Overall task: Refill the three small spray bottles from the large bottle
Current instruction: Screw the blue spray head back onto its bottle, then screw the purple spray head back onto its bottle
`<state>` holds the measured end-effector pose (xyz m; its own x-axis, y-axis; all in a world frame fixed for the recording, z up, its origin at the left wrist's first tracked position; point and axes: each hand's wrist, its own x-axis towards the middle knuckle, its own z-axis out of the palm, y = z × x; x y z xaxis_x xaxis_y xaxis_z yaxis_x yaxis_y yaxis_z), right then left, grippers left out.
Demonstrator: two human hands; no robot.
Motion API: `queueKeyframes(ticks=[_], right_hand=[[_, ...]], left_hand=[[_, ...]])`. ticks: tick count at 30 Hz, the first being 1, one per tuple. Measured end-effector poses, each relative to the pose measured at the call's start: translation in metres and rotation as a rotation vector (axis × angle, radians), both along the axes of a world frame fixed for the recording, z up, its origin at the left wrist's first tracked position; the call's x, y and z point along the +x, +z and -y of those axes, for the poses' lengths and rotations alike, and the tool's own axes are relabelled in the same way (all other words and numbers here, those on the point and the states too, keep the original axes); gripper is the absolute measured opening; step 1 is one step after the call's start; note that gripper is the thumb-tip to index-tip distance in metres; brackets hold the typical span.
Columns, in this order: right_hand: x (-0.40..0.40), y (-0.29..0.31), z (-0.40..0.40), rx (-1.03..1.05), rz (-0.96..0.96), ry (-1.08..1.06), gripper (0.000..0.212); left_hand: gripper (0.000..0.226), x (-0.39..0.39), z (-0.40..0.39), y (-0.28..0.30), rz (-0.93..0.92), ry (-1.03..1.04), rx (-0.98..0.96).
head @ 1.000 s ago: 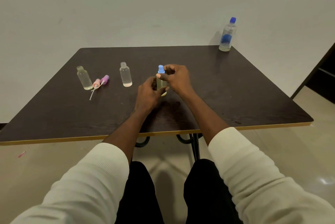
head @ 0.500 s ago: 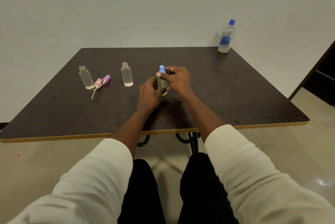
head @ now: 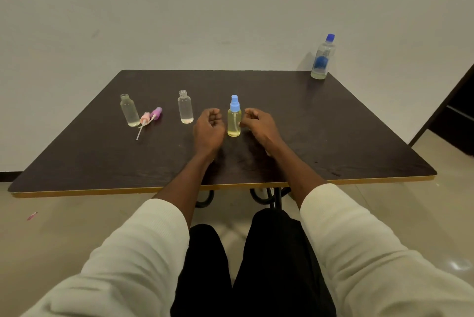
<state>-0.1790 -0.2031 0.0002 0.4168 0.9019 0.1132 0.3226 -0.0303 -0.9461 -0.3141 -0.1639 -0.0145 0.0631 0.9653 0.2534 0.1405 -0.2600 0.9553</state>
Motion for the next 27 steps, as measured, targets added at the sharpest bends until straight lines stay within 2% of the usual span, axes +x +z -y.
queueKeyframes(ticks=[1, 2, 4, 6, 7, 9, 12, 14, 17, 20, 24, 27], right_hand=[[-0.001, -0.002, 0.001, 0.004, 0.009, -0.029, 0.053], [-0.004, -0.001, 0.002, 0.053, 0.027, -0.090, 0.052], [-0.012, 0.003, 0.003, 0.242, 0.056, -0.232, 0.032], [-0.024, 0.011, 0.006, 0.409, 0.071, -0.284, 0.015], [-0.032, 0.017, 0.008, 0.466, 0.100, -0.264, 0.008], [-0.049, 0.026, 0.009, 0.540, 0.200, -0.176, 0.010], [-0.078, 0.032, -0.002, 0.578, 0.364, -0.038, 0.008], [-0.101, 0.028, -0.017, 0.523, 0.431, 0.072, 0.007], [-0.129, 0.018, -0.048, 0.333, 0.452, 0.255, 0.022], [-0.151, 0.005, -0.079, 0.178, 0.574, 0.413, 0.036], [-0.171, 0.001, -0.117, 0.037, 0.698, 0.446, 0.039], [-0.178, 0.004, -0.138, -0.034, 0.742, 0.446, 0.031]], left_hand=[[0.025, 0.001, -0.001, 0.000, 0.004, 0.027, 0.015], [0.022, 0.001, -0.002, 0.000, 0.016, 0.053, 0.035], [0.019, 0.001, -0.002, 0.002, 0.050, 0.119, 0.062], [0.016, -0.002, -0.001, 0.006, 0.111, 0.223, 0.054], [0.014, -0.005, 0.000, 0.007, 0.156, 0.277, 0.039], [0.012, -0.018, 0.000, 0.008, 0.203, 0.365, 0.045], [0.016, -0.057, -0.012, 0.010, 0.135, 0.448, 0.190], [0.015, -0.090, -0.021, 0.009, 0.070, 0.487, 0.239], [0.012, -0.124, -0.027, 0.008, -0.028, 0.564, 0.219], [0.017, -0.132, -0.026, 0.009, 0.032, 0.626, 0.172], [0.019, -0.133, -0.028, 0.013, 0.139, 0.660, 0.034], [0.017, -0.135, -0.031, 0.011, 0.126, 0.615, 0.010]])
